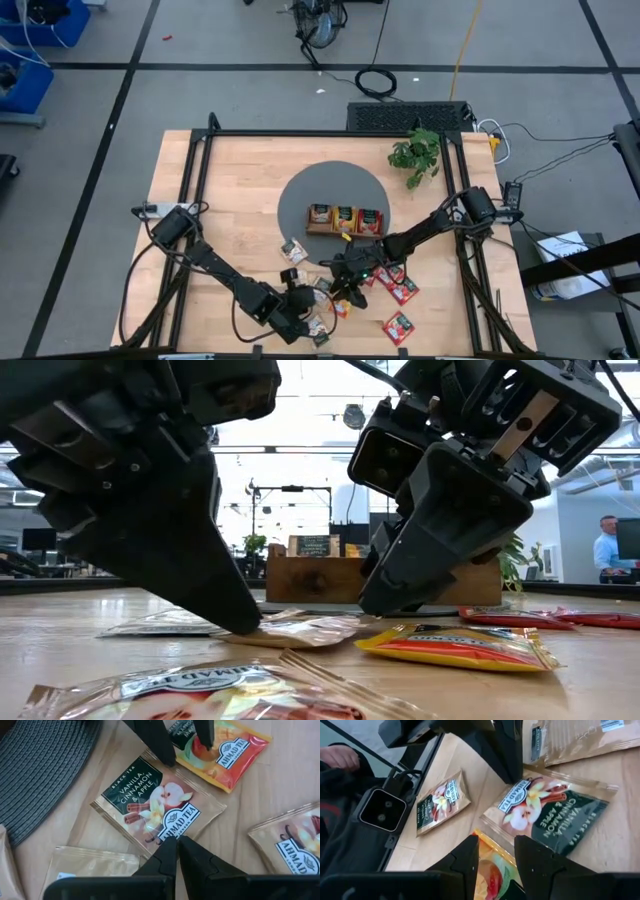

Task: Pick & Place Tea
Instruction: Put the brown tea bag into the left section of the wooden organizer

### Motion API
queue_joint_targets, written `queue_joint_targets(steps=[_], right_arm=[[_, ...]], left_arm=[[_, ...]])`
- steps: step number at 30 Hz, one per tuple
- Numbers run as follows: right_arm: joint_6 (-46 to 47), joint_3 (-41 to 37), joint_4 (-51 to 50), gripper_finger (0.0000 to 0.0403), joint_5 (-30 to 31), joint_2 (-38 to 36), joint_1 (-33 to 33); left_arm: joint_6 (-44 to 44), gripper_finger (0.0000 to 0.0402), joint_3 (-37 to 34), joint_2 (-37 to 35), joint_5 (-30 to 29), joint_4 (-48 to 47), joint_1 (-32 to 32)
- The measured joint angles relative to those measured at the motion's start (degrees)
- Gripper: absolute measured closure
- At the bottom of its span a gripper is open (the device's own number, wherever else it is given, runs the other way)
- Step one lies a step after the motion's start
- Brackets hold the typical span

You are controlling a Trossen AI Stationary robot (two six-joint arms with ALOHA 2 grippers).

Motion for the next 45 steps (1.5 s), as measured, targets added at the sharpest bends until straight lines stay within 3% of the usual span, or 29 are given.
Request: queue_joint_targets(steps=[11, 22, 27, 31, 39, 45], right_arm=[[-2.0, 0.0, -2.8, 0.0291, 2.7, 0.0, -1.1], [-3.1, -0.3, -5.0, 0.0291, 1.7, -5.4, -0.9], [-1.3, -0.1, -9.3, 0.0291, 7.7, -7.9, -0.7], [1.9, -0.1, -10.0, 0.0291, 8.4, -7.1, -1.1], [3.6, 0.0, -10.0, 0.0291, 9.1, -4.3, -1.3], [3.5, 0.0, -9.3, 0.0291, 8.6, -4.2, -1.3]], left_arm=[[-0.1, 0.0376, -1.0, 0.0, 0.3, 1.1, 0.1], [0.4, 0.0376, -1.1, 0.1, 0.8, 1.2, 0.1], [1.1, 0.0376, -1.1, 0.1, 1.0, 1.5, 0.1], [1.4, 0.0376, -1.3, 0.1, 1.0, 1.8, 0.0], [4.0, 0.0376, -6.2, 0.1, 1.0, 11.7, -0.1], [3.5, 0.0376, -7.2, 0.0, 1.5, 12.9, 0.4]])
